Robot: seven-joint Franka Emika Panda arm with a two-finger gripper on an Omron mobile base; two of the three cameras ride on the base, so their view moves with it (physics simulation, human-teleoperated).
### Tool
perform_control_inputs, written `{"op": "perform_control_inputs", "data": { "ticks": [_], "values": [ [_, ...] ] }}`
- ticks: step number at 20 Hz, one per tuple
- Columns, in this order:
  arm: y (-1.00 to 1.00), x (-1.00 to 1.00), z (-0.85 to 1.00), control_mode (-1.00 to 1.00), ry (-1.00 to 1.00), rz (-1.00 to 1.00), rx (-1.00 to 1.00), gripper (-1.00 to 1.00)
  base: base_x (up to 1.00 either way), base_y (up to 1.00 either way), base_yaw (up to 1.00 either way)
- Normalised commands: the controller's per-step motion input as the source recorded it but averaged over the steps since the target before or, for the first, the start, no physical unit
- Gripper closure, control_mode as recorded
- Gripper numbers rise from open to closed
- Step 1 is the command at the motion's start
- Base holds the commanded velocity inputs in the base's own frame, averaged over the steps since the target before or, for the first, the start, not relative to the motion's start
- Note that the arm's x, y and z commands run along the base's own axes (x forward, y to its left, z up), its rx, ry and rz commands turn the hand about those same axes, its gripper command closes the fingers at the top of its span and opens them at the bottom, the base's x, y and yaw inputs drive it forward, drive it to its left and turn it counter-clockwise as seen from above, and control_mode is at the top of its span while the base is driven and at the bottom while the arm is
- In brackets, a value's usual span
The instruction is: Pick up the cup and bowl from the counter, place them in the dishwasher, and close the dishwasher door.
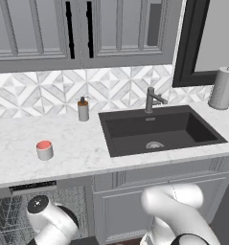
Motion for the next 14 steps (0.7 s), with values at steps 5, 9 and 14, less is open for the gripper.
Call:
{"op": "perform_control_inputs", "data": {
  "ticks": [5,9,14],
  "values": [
    [-0.05,0.01,-0.52,-1.00,-0.07,0.45,0.00,1.00,0.00,0.00,0.00],
    [0.15,0.24,-0.56,-1.00,-0.11,0.02,0.00,1.00,0.00,0.00,0.00],
    [0.21,0.29,-0.38,-1.00,-0.08,-0.01,0.00,1.00,0.00,0.00,0.00]
  ]
}}
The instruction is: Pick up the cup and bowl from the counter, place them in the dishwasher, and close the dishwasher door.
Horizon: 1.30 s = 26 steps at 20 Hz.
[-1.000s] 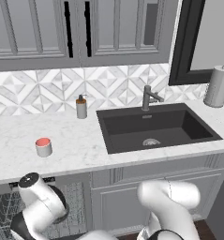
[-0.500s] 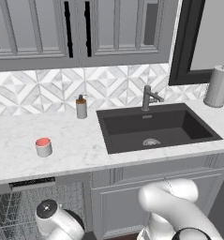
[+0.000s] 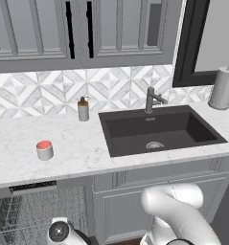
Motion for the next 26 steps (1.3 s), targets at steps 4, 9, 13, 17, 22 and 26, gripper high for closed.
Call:
{"op": "perform_control_inputs", "data": {
  "ticks": [4,9,13,17,22,26],
  "values": [
    [0.01,0.29,-0.12,-1.00,-0.09,0.00,0.00,1.00,0.00,0.00,0.00],
    [0.00,0.20,-0.16,-1.00,-0.16,0.00,0.00,1.00,0.00,0.00,0.00],
    [0.00,0.36,-0.28,-1.00,-0.12,0.00,0.00,1.00,0.00,0.00,0.00],
    [0.00,0.40,-0.10,-1.00,-0.02,0.01,0.00,1.00,0.00,0.00,0.00],
    [0.00,0.45,-0.02,-1.00,0.00,0.02,0.00,1.00,0.00,0.00,0.00],
    [0.00,0.35,-0.20,-1.00,-0.01,0.03,0.00,1.00,0.00,0.00,0.00]
  ]
}}
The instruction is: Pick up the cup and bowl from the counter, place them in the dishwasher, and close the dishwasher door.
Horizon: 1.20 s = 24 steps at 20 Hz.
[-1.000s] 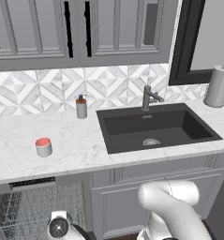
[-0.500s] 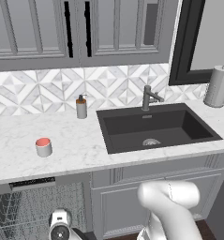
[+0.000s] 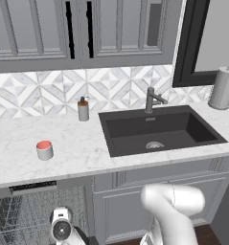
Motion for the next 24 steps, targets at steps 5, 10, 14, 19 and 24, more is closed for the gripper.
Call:
{"op": "perform_control_inputs", "data": {
  "ticks": [5,10,14,19,24],
  "values": [
    [0.00,0.33,-0.33,-1.00,-0.04,0.03,0.00,1.00,0.00,0.00,0.00],
    [0.00,0.32,-0.40,-1.00,-0.04,0.03,0.00,1.00,0.00,0.00,0.00],
    [0.00,0.20,-0.07,-1.00,-0.01,0.00,0.00,1.00,0.00,0.00,0.00],
    [-0.06,-0.03,0.07,-1.00,-0.12,0.00,0.04,1.00,0.00,0.00,0.00],
    [-0.04,0.14,0.10,-1.00,-0.15,0.00,0.04,1.00,0.00,0.00,0.00]
  ]
}}
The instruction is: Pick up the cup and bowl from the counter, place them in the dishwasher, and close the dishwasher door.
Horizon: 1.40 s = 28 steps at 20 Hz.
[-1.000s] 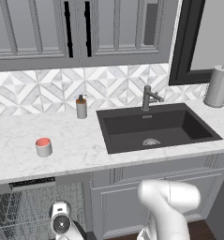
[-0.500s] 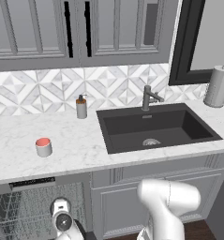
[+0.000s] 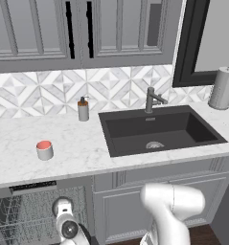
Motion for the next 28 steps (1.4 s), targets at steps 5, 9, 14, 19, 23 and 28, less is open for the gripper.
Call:
{"op": "perform_control_inputs", "data": {
  "ticks": [5,9,14,19,23,28],
  "values": [
    [0.00,0.69,0.00,-1.00,-0.07,0.00,0.01,1.00,0.00,0.00,0.00],
    [0.00,0.72,0.00,-1.00,0.00,0.00,0.00,1.00,0.00,0.00,0.00],
    [0.00,0.56,-0.03,-1.00,0.01,0.01,0.00,1.00,0.00,0.00,0.00],
    [0.00,0.17,-0.36,-1.00,0.05,0.07,0.00,1.00,0.00,0.00,0.00],
    [0.00,-0.16,-0.61,-1.00,0.07,0.11,0.00,1.00,0.00,0.00,0.00],
    [0.00,-0.78,-0.53,-1.00,0.15,0.05,0.00,1.00,0.00,0.00,0.00]
  ]
}}
